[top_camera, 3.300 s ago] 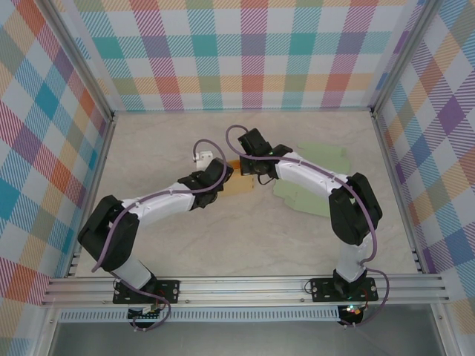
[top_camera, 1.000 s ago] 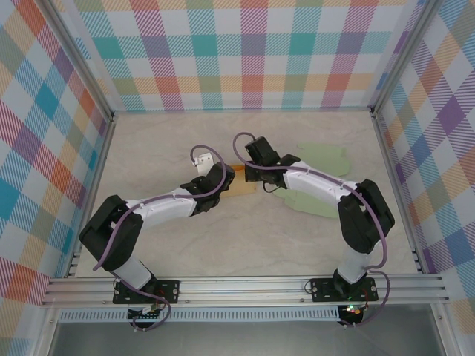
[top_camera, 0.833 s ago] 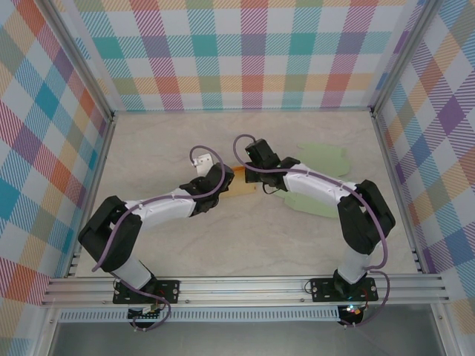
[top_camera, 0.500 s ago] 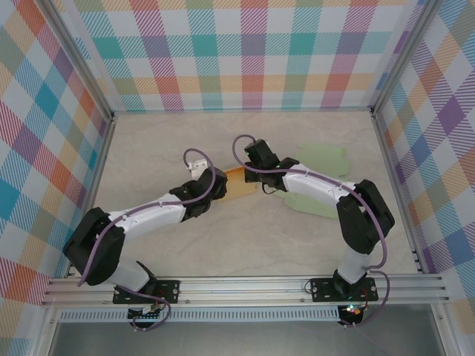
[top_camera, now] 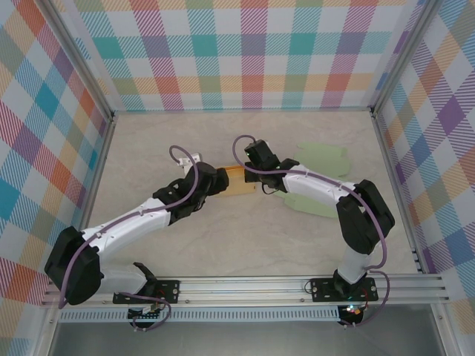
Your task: Fold the paper box
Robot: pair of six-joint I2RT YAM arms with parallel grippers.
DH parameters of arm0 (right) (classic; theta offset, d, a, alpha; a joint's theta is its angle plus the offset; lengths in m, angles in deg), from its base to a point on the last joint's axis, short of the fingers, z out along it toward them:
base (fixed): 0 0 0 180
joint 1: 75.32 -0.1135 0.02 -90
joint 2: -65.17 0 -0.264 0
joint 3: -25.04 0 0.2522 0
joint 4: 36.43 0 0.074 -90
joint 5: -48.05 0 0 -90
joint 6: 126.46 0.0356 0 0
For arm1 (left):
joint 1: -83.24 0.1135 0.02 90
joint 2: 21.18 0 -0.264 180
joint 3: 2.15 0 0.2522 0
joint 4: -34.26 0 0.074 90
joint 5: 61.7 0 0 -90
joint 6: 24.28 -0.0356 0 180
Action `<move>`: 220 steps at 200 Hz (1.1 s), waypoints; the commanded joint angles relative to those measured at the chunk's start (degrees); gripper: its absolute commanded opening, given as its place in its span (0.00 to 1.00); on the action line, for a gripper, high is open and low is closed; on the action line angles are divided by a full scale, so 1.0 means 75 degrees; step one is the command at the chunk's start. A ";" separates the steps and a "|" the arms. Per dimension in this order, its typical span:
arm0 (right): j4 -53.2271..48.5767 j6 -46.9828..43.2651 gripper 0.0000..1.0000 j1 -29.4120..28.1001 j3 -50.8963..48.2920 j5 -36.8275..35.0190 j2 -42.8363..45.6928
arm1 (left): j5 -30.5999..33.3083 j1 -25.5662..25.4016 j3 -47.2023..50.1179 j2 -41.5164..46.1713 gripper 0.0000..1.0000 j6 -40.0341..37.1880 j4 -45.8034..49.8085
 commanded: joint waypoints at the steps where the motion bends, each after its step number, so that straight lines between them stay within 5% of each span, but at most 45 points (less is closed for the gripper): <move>1: -0.1002 0.0113 0.00 -0.0054 -0.0482 0.0289 -0.0278 | -0.0680 0.0519 -0.0264 -0.0196 0.96 0.0253 -0.0540; 87: -0.0903 0.0040 0.00 -0.0060 -0.0513 0.0372 -0.0314 | -0.1690 0.1188 -0.0716 -0.1870 0.78 0.0507 -0.1356; 160: -0.0884 0.0029 0.00 -0.0061 -0.0535 0.0366 -0.0281 | -0.1996 0.1207 -0.0173 -0.2052 0.46 0.0973 -0.1637; 220: -0.0949 -0.0108 0.21 -0.0168 -0.0599 0.0419 0.0036 | -0.2132 0.1198 0.0352 -0.2248 0.35 0.1258 -0.1897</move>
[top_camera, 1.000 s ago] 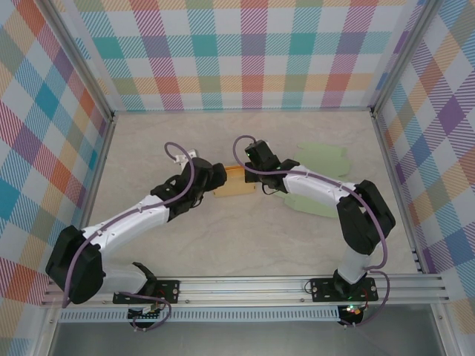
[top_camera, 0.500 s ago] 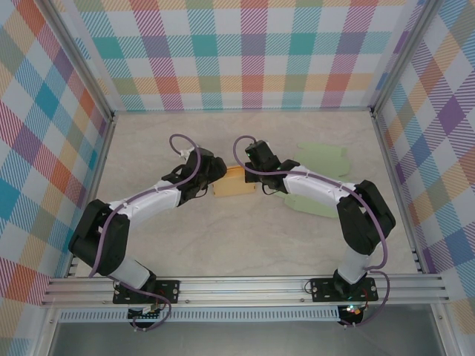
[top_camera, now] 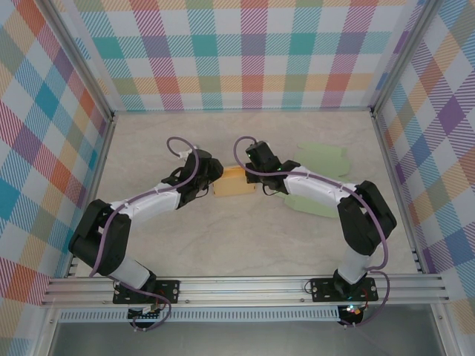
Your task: Fold the paper box
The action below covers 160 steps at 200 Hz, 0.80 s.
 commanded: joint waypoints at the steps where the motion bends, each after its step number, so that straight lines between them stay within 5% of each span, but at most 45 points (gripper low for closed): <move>1: -0.1113 -0.0063 0.22 -0.0161 -0.0381 0.0422 -0.0079 | -0.0331 0.0037 0.0465 -0.0374 0.35 0.0183 0.0329; 96: -0.1010 -0.0464 0.68 -0.0218 -0.0351 0.1546 0.1095 | 0.0084 -0.0185 0.0634 -0.0585 0.32 0.0228 0.0277; 160: -0.1067 -0.0128 0.76 -0.0008 0.0141 0.1505 0.1203 | 0.0249 -0.0281 0.0694 -0.0573 0.32 0.0161 0.0257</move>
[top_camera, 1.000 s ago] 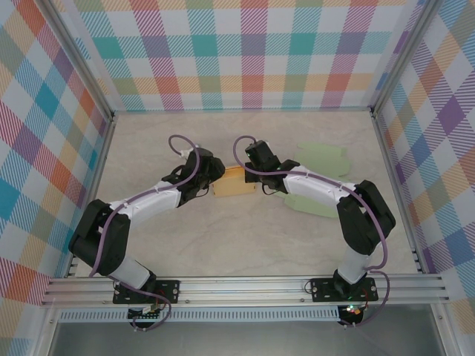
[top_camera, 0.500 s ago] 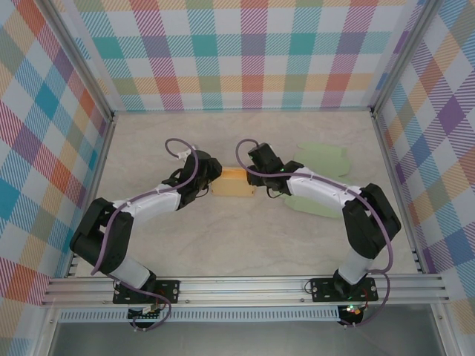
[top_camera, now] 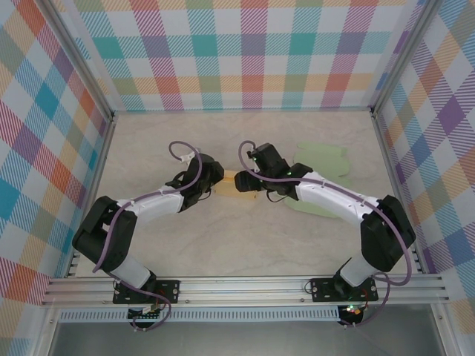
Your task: Fold the paper box
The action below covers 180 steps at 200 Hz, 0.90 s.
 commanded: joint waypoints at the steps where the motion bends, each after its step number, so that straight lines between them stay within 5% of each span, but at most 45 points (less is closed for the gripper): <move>1: -0.0146 0.0259 0.76 0.0188 0.0389 -0.0109 -0.0078 | -0.0018 -0.0109 0.0390 -0.0310 0.32 -0.0038 0.0932; 75: 0.0104 0.0743 0.63 0.0832 0.0197 0.0540 -0.1074 | 0.0040 -0.0168 0.0614 -0.0382 0.28 0.0010 0.0818; 180: 0.1227 0.0994 0.39 0.1085 -0.1385 0.1229 -0.1035 | -0.0414 -0.0086 0.1597 -0.0390 0.18 -0.0697 0.0258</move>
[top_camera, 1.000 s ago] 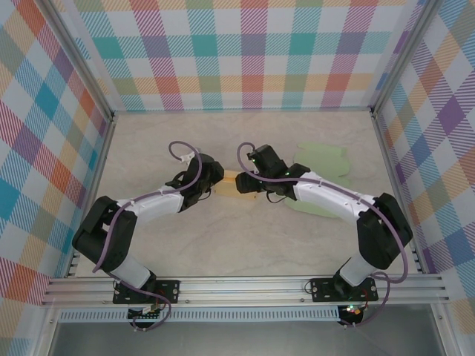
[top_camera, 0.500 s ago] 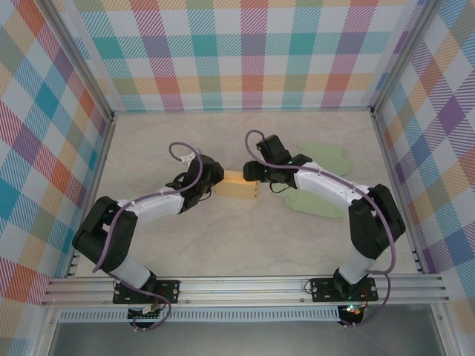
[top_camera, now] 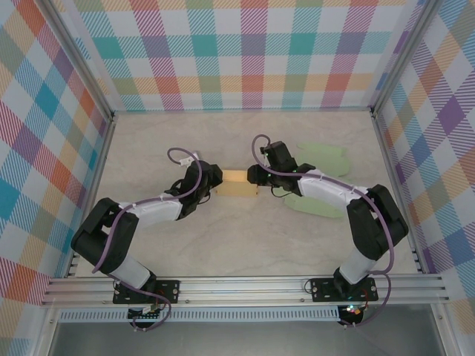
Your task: Fold the paper box
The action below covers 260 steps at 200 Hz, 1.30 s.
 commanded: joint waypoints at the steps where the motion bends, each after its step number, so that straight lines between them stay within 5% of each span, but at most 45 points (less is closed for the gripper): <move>1: -0.0618 0.0082 0.39 0.0033 -0.0517 0.0160 -0.0315 | -0.0378 -0.0042 0.0658 -0.0494 0.18 -0.0445 0.1853; 44: -0.0375 -0.0105 0.39 0.0026 -0.0513 0.0420 -0.0348 | -0.0078 -0.0042 0.0740 -0.0020 0.25 -0.1032 0.1924; 109: -0.0579 -0.0647 0.43 0.0009 -0.0464 0.0101 -0.0262 | -0.0292 -0.0054 -0.0126 0.1367 1.00 -0.3295 0.1630; 153: -0.0668 -0.0850 0.44 0.0002 -0.0385 0.0128 -0.0179 | -0.2548 -0.0077 -0.0486 0.1403 1.00 -0.7972 0.1576; 178: -0.0777 -0.0910 0.45 0.0000 -0.0290 0.0180 -0.0174 | -0.2712 -0.0074 -0.0577 0.1100 1.00 -0.9699 0.1764; 260: -0.0827 -0.0958 0.46 0.0003 -0.0288 0.0351 -0.0055 | -0.2148 -0.0042 -0.2184 -0.0760 0.93 -1.1495 0.3191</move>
